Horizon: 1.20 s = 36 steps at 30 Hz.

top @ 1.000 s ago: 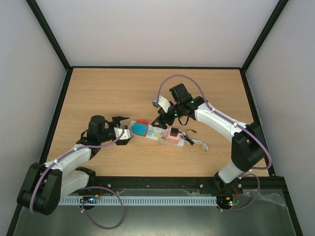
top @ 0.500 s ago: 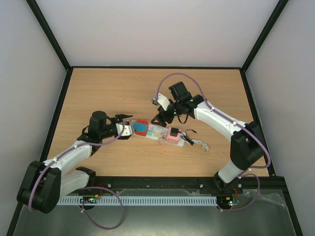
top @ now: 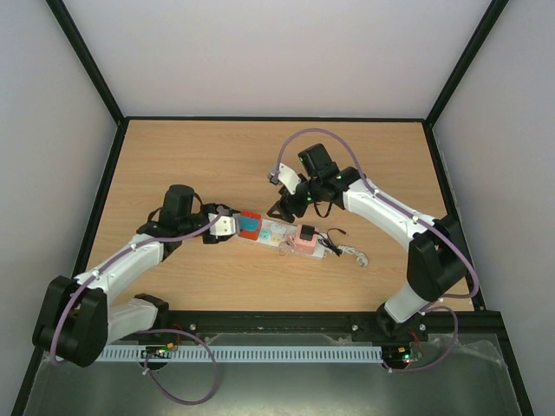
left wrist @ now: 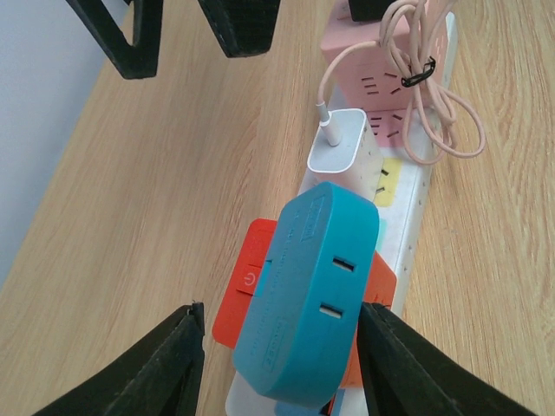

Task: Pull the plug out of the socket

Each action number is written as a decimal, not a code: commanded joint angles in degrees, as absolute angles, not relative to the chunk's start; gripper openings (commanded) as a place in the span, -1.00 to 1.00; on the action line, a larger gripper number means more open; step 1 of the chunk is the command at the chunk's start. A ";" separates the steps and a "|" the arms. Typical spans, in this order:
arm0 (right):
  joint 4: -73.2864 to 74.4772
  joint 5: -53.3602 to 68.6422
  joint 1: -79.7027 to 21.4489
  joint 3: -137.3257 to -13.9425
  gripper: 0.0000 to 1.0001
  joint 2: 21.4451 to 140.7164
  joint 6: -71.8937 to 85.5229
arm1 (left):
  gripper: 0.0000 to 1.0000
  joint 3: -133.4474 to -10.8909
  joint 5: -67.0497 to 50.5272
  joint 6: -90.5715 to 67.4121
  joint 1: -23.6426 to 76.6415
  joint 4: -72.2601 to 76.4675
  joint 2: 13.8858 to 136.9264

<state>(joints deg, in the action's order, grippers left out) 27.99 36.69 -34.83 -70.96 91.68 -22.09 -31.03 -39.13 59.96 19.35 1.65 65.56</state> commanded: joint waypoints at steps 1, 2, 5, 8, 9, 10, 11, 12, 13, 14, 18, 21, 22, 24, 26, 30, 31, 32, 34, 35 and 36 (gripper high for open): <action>29.22 35.07 -34.63 -70.32 0.63 87.60 -23.38 | -0.01 -34.33 -40.36 59.54 20.05 -1.70 66.92; 29.26 35.00 -34.62 -69.97 0.63 87.26 -23.48 | -0.04 -34.89 -40.23 58.96 20.16 -1.89 67.36; 29.27 34.49 -34.61 -69.00 0.63 86.07 -23.79 | -0.17 -36.58 -39.93 57.67 20.43 -2.45 68.81; 29.27 33.82 -34.55 -68.32 0.63 84.97 -23.82 | -0.26 -38.33 -39.44 57.96 20.89 -4.21 70.76; 29.27 33.84 -34.40 -68.08 0.62 84.57 -23.82 | -0.27 -38.80 -39.33 58.38 21.06 -5.12 71.40; 29.25 33.97 -34.23 -67.78 0.62 84.03 -23.82 | -0.28 -39.38 -39.37 58.91 21.23 -6.05 72.16; 29.26 34.01 -34.05 -67.58 0.62 83.56 -23.74 | -0.28 -39.86 -39.45 59.59 21.45 -6.98 72.51; 29.15 34.00 -33.88 -67.32 0.62 82.99 -23.67 | -0.28 -40.16 -39.38 60.23 21.59 -7.72 73.08; 29.01 33.99 -33.70 -66.99 0.62 82.44 -23.58 | -0.28 -40.55 -39.38 60.58 21.66 -8.28 73.36; 28.82 33.93 -33.55 -66.65 0.62 81.91 -23.49 | -0.31 -40.99 -39.49 60.66 21.64 -8.79 73.74; 27.83 33.07 -33.22 -64.81 0.61 79.93 -23.71 | -0.44 -44.73 -40.99 58.89 21.82 -12.70 76.06; 26.72 32.17 -33.13 -63.22 0.61 78.47 -24.05 | -0.51 -46.01 -41.22 55.18 21.88 -12.90 76.59; 26.35 31.97 -33.13 -62.64 0.61 77.85 -24.24 | -0.52 -46.08 -41.22 53.94 21.96 -12.69 76.56; 25.46 31.99 -33.13 -61.61 0.61 76.91 -24.69 | -0.53 -46.16 -41.38 51.65 22.04 -12.61 76.47; 23.88 32.51 -33.13 -60.06 0.61 75.94 -25.63 | -0.53 -46.89 -41.40 50.26 22.43 -13.86 76.73; 20.75 36.13 -33.13 -57.91 0.61 76.33 -27.32 | -0.56 -48.68 -41.84 48.47 22.94 -17.07 77.79; 20.02 37.64 -33.13 -57.61 0.62 76.99 -27.66 | -0.56 -48.89 -42.17 48.14 23.02 -17.46 78.06; 18.99 39.21 -33.18 -57.18 0.62 77.64 -27.88 | -0.56 -48.95 -42.33 47.84 23.09 -17.64 78.32; 16.15 42.05 -33.50 -56.31 0.62 78.95 -28.18 | -0.56 -49.05 -42.45 47.68 23.19 -17.90 78.85; 14.82 42.83 -33.94 -55.89 0.62 79.67 -28.35 | -0.56 -49.09 -42.45 47.68 23.28 -17.93 79.18; 13.63 43.14 -34.45 -55.85 0.62 80.39 -28.51 | -0.54 -49.17 -42.40 47.43 23.29 -18.00 79.39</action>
<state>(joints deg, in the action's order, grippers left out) 20.51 38.28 -33.47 -57.21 78.13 -26.72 -47.37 -40.73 49.76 22.90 -16.45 78.11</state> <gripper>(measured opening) 0.809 0.222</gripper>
